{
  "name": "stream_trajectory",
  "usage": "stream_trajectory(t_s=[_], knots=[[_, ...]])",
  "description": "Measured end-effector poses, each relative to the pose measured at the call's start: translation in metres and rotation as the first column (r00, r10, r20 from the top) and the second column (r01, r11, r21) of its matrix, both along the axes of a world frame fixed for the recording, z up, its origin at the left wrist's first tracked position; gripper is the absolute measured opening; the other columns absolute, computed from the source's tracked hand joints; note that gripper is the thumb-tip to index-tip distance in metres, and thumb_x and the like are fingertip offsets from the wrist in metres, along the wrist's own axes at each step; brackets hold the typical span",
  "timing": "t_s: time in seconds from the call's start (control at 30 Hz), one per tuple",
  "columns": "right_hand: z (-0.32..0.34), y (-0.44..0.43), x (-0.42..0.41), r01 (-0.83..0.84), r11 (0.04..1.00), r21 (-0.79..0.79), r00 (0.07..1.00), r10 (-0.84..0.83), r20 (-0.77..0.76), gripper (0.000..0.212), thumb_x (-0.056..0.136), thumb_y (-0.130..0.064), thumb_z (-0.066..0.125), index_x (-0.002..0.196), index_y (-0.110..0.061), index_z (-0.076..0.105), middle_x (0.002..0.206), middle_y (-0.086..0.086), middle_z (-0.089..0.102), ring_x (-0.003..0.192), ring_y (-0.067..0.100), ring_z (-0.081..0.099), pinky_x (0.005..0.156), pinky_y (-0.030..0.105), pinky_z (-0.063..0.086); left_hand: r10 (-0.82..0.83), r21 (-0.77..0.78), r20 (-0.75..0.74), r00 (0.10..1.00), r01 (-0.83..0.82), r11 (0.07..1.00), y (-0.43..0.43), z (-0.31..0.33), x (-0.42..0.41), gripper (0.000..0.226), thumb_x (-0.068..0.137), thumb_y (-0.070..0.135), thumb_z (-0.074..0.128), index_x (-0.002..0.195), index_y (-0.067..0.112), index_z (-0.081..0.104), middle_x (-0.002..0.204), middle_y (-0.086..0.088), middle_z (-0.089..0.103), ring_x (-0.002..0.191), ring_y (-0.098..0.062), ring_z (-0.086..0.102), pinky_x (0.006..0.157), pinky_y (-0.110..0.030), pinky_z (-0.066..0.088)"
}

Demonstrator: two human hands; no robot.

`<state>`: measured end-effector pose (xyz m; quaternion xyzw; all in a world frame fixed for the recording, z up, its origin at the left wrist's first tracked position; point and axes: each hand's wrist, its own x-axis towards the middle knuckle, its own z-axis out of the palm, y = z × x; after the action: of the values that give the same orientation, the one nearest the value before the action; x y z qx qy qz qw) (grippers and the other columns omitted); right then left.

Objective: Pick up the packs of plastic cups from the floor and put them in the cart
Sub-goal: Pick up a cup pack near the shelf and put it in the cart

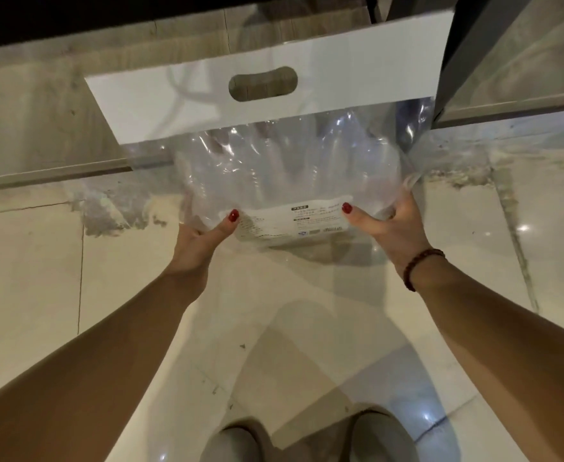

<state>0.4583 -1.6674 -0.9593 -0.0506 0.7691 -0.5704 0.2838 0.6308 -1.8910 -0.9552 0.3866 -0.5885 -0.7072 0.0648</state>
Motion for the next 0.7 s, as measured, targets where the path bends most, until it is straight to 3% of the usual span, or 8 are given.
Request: stream_trajectory(t_s=[0.07,0.17,0.27,0.37,0.43,0.47,0.6,0.7], knots=[[0.001,-0.001,0.002,0.04,0.999,0.029,0.999,-0.04,-0.008,0.083,0.057,-0.044,0.091,0.126,-0.02,0.052,0.111,-0.01,0.064,0.107,0.007,0.06,0.094,0.024,0.05,-0.004,0.009,-0.003,1.0,0.004,1.0,0.001,0.005,-0.001,0.103,0.063,0.044,0.086,0.147,0.03,0.028,0.14,0.003,0.056,0.129,-0.012,0.052,0.108,-0.03,0.038],[0.01,0.002,0.005,0.081,0.996,0.047,0.997,-0.08,-0.007,0.074,0.064,-0.036,0.089,0.127,-0.021,0.054,0.117,-0.004,0.066,0.112,0.015,0.061,0.098,0.031,0.05,-0.053,0.029,0.008,0.999,0.053,0.998,0.005,0.019,0.002,0.081,0.066,0.048,0.084,0.133,0.025,0.046,0.129,-0.001,0.063,0.124,-0.017,0.058,0.109,-0.035,0.04],[0.027,0.017,0.014,0.123,0.99,0.073,0.992,-0.123,-0.004,0.06,0.073,-0.031,0.085,0.124,-0.018,0.056,0.112,-0.008,0.067,0.105,0.008,0.064,0.087,0.021,0.052,-0.067,0.059,0.079,0.995,0.062,0.996,0.014,0.037,0.014,0.06,0.069,0.046,0.079,0.123,0.032,0.057,0.125,0.0,0.067,0.123,-0.018,0.058,0.113,-0.044,0.035],[0.057,0.038,0.029,0.142,0.983,0.12,0.989,-0.146,0.027,0.039,0.075,-0.034,0.082,0.106,-0.022,0.061,0.098,-0.014,0.067,0.091,0.001,0.063,0.074,0.014,0.047,-0.077,0.026,0.189,0.979,0.073,0.997,0.029,0.066,0.029,0.045,0.066,0.045,0.083,0.105,0.037,0.064,0.105,0.004,0.068,0.106,-0.006,0.062,0.106,-0.031,0.043],[0.081,0.051,0.037,0.175,0.974,0.141,0.981,-0.185,0.056,0.037,0.074,-0.034,0.083,0.101,-0.021,0.06,0.095,-0.014,0.065,0.087,0.003,0.061,0.073,0.015,0.046,-0.118,0.02,0.22,0.968,0.116,0.993,0.04,0.091,0.035,0.045,0.067,0.035,0.086,0.106,0.036,0.063,0.094,0.008,0.07,0.094,-0.003,0.064,0.088,-0.018,0.052],[0.095,0.057,0.042,0.194,0.97,0.149,0.975,-0.207,0.077,0.04,0.073,-0.035,0.083,0.102,-0.019,0.06,0.095,-0.013,0.065,0.088,0.005,0.061,0.074,0.017,0.047,-0.134,0.013,0.239,0.962,0.135,0.991,0.045,0.104,0.036,0.047,0.067,0.033,0.085,0.108,0.034,0.063,0.096,0.009,0.071,0.094,-0.003,0.065,0.084,-0.017,0.053],[0.158,0.084,0.061,0.227,0.954,0.198,0.952,-0.26,0.161,0.075,0.053,-0.063,0.083,0.1,-0.01,0.058,0.099,-0.005,0.061,0.093,0.015,0.057,0.09,0.038,0.052,-0.142,0.015,0.299,0.944,0.145,0.989,0.062,0.164,0.037,0.06,0.076,0.031,0.08,0.13,0.024,0.055,0.12,0.003,0.069,0.113,-0.009,0.063,0.098,-0.025,0.046],[0.215,0.108,0.079,0.295,0.926,0.234,0.918,-0.343,0.199,0.064,0.054,-0.063,0.082,0.094,-0.019,0.058,0.1,-0.008,0.058,0.1,0.017,0.053,0.092,0.032,0.046,-0.106,-0.022,0.407,0.907,0.126,0.992,0.079,0.22,0.038,0.078,0.07,0.046,0.082,0.137,0.026,0.05,0.13,-0.002,0.061,0.12,-0.018,0.057,0.099,-0.029,0.04]])
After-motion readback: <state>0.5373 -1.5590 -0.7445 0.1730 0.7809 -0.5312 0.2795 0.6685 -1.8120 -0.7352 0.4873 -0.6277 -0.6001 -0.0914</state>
